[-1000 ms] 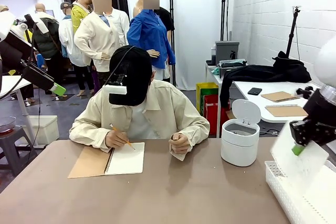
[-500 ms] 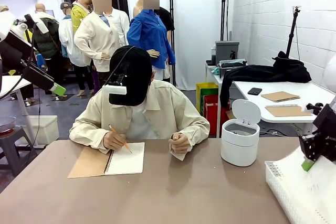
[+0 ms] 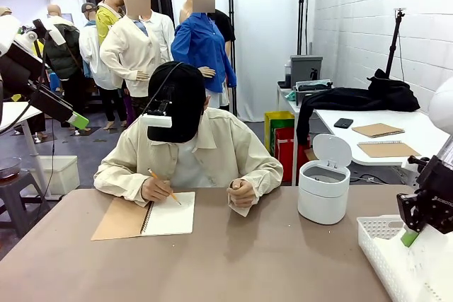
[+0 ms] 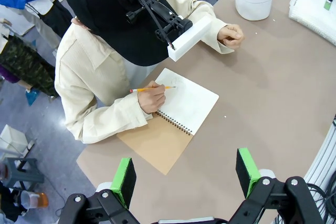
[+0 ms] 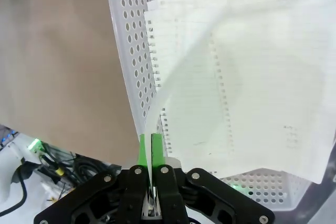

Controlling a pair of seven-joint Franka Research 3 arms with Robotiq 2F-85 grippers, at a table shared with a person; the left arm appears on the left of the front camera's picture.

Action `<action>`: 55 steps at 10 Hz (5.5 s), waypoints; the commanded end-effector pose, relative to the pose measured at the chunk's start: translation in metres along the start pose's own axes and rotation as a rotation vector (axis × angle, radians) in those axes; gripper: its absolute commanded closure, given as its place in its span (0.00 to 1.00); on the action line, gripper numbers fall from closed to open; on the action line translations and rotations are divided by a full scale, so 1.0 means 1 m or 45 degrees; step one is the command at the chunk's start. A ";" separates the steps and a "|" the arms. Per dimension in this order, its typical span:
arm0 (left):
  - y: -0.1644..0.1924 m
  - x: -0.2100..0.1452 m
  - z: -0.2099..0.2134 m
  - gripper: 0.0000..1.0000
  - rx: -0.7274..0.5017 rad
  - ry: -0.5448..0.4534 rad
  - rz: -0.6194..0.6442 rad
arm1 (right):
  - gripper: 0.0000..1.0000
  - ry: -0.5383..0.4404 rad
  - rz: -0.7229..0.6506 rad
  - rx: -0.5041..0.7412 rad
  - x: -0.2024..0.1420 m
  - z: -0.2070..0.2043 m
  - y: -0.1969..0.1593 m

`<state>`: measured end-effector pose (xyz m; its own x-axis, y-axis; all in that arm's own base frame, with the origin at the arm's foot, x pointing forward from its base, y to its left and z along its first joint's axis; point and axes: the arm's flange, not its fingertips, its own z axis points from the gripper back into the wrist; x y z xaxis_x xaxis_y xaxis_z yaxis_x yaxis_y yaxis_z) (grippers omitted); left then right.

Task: Sort the paper based on its condition.
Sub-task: If a person hands you a paper, place it in the Organizing basket , and if it's crumpled, put it in the Trash can.

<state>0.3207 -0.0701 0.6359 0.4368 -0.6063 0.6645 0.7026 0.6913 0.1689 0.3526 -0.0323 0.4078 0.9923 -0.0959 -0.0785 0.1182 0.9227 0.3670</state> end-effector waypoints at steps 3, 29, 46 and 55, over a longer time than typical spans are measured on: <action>0.001 0.000 0.001 0.00 0.004 0.001 -0.007 | 1.00 -0.021 0.055 -0.015 0.000 0.003 -0.001; 0.001 0.000 0.001 0.00 0.004 0.001 -0.007 | 0.00 -0.296 1.347 0.138 0.040 0.056 0.281; 0.001 0.000 0.001 0.00 0.004 0.001 -0.007 | 0.00 -0.509 1.739 0.227 0.002 0.101 0.357; 0.001 0.000 0.001 0.00 0.004 0.001 -0.007 | 0.00 -0.490 1.734 0.200 0.004 0.109 0.371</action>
<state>0.3207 -0.0702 0.6359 0.4367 -0.6064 0.6645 0.7027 0.6911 0.1690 0.4026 0.2681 0.6448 0.2783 0.7015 0.6561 -0.9431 0.3289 0.0484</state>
